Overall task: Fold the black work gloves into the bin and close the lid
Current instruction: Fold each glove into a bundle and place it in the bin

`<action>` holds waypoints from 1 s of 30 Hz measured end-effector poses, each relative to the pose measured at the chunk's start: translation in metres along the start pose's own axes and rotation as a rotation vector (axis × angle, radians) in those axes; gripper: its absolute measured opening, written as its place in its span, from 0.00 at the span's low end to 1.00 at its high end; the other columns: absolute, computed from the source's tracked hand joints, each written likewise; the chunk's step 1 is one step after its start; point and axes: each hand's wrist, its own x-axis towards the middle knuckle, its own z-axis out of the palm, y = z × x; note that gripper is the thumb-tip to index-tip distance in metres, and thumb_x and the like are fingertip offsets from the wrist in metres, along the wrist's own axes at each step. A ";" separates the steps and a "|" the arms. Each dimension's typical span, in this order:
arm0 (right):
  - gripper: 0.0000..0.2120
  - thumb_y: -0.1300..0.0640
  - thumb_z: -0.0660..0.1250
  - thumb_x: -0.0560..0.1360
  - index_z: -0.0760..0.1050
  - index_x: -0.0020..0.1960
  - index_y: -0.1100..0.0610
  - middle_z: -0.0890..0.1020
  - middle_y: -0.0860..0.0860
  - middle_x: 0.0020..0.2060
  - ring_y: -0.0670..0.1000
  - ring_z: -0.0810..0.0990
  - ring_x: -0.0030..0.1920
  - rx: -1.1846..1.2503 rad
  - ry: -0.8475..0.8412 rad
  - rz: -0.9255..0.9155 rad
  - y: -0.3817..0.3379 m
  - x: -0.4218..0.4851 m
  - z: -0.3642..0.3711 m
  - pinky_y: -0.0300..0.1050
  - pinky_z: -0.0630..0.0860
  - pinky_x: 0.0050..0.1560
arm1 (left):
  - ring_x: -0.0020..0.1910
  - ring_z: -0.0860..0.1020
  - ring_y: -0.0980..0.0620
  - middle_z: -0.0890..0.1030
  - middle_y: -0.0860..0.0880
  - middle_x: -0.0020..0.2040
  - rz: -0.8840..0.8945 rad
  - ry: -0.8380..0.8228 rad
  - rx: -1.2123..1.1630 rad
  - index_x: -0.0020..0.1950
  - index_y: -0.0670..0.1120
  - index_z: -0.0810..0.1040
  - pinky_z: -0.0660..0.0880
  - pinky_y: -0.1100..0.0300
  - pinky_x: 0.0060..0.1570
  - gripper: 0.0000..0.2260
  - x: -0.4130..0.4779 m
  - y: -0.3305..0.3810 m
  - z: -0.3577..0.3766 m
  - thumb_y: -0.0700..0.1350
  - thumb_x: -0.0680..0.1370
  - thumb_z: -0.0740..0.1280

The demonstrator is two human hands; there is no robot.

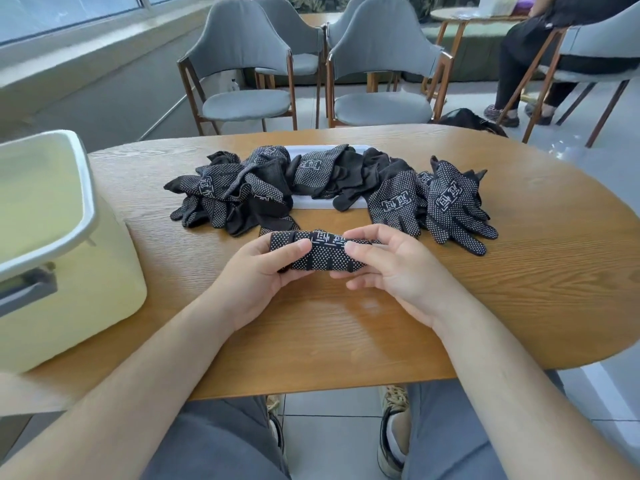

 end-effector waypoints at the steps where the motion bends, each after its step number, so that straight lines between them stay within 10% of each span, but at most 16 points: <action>1: 0.08 0.60 0.69 0.80 0.77 0.59 0.59 0.85 0.62 0.54 0.61 0.87 0.49 0.015 -0.006 0.000 -0.004 0.001 0.001 0.47 0.80 0.43 | 0.60 0.82 0.42 0.83 0.38 0.60 0.009 0.026 -0.012 0.64 0.33 0.76 0.80 0.51 0.59 0.20 -0.002 0.001 0.001 0.41 0.75 0.69; 16: 0.09 0.62 0.70 0.80 0.76 0.59 0.62 0.84 0.57 0.54 0.52 0.85 0.50 -0.047 -0.293 -0.252 -0.110 0.025 0.135 0.50 0.85 0.49 | 0.51 0.85 0.48 0.86 0.44 0.53 0.367 0.448 0.299 0.57 0.44 0.83 0.81 0.58 0.50 0.08 -0.104 0.146 -0.043 0.38 0.78 0.70; 25: 0.18 0.64 0.65 0.81 0.70 0.69 0.57 0.81 0.54 0.53 0.56 0.85 0.49 -0.410 -0.490 -0.309 -0.129 0.080 0.301 0.55 0.85 0.51 | 0.58 0.83 0.43 0.86 0.43 0.54 0.231 0.662 0.333 0.59 0.42 0.81 0.83 0.56 0.50 0.09 -0.141 0.204 -0.179 0.35 0.80 0.67; 30: 0.10 0.62 0.61 0.81 0.75 0.48 0.48 0.84 0.58 0.45 0.54 0.83 0.41 -0.612 -0.471 -0.291 -0.107 0.096 0.327 0.59 0.83 0.53 | 0.56 0.84 0.44 0.84 0.40 0.56 0.161 0.766 0.435 0.56 0.43 0.83 0.82 0.52 0.54 0.07 -0.131 0.186 -0.201 0.37 0.79 0.69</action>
